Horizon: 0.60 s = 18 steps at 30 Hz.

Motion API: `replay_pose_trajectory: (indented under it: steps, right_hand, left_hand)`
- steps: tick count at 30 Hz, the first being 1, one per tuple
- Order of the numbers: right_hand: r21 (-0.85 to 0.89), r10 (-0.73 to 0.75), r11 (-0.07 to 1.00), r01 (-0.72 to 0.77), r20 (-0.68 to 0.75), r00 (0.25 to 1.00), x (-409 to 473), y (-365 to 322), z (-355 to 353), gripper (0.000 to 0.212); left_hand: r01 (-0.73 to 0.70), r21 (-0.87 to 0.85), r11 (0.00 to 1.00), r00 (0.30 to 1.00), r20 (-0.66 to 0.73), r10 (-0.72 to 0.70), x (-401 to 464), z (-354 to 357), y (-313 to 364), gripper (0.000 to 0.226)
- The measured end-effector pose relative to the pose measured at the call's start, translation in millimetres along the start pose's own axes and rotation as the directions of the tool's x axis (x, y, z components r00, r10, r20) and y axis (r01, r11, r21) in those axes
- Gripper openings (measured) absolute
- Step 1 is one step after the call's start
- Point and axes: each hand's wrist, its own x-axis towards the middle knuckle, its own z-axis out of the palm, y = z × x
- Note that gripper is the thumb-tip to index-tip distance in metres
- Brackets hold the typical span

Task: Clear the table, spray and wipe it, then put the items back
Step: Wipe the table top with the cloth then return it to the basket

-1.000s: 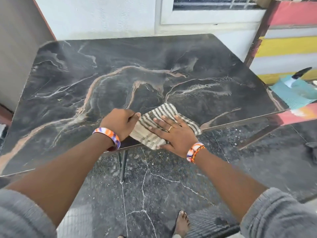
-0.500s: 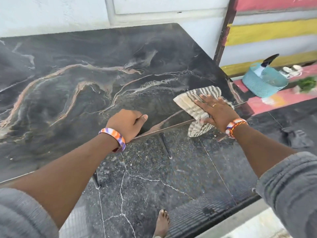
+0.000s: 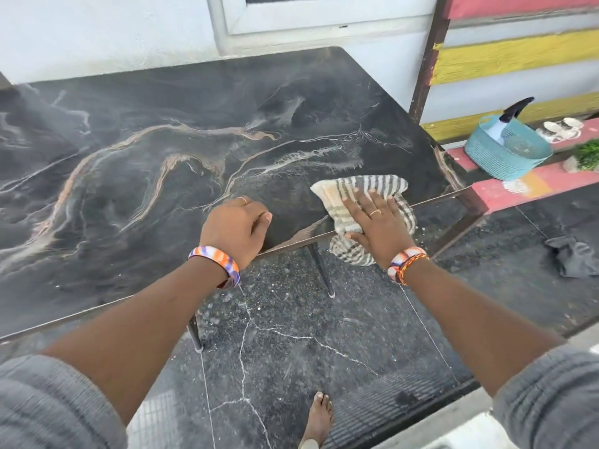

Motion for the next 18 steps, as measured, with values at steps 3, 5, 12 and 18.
replay_pose_trajectory:
  steps: [3, 5, 12, 18]
  right_hand:
    - [-0.025, -0.123, 0.992, 0.122, -0.055, 0.991, -1, -71, 8, 0.067]
    - [-0.038, -0.183, 0.983, 0.18, -0.108, 0.977, 0, -121, 14, 0.072]
    - [-0.025, -0.343, 0.939, 0.343, -0.161, 0.926, -1, -289, 14, 0.073]
    - [-0.019, -0.452, 0.892, 0.451, -0.073, 0.889, 3, -404, 8, 0.072]
  left_hand:
    - [0.075, 0.025, 0.997, 0.993, -0.088, -0.072, -19, -14, -34, 0.044]
    - [0.145, 0.029, 0.989, 0.983, -0.115, -0.141, -34, -27, -60, 0.043]
    - [0.394, 0.047, 0.918, 0.898, -0.232, -0.373, -98, -69, -167, 0.035]
    - [0.773, -0.074, 0.63, 0.562, -0.38, -0.735, -153, -110, -250, 0.036]
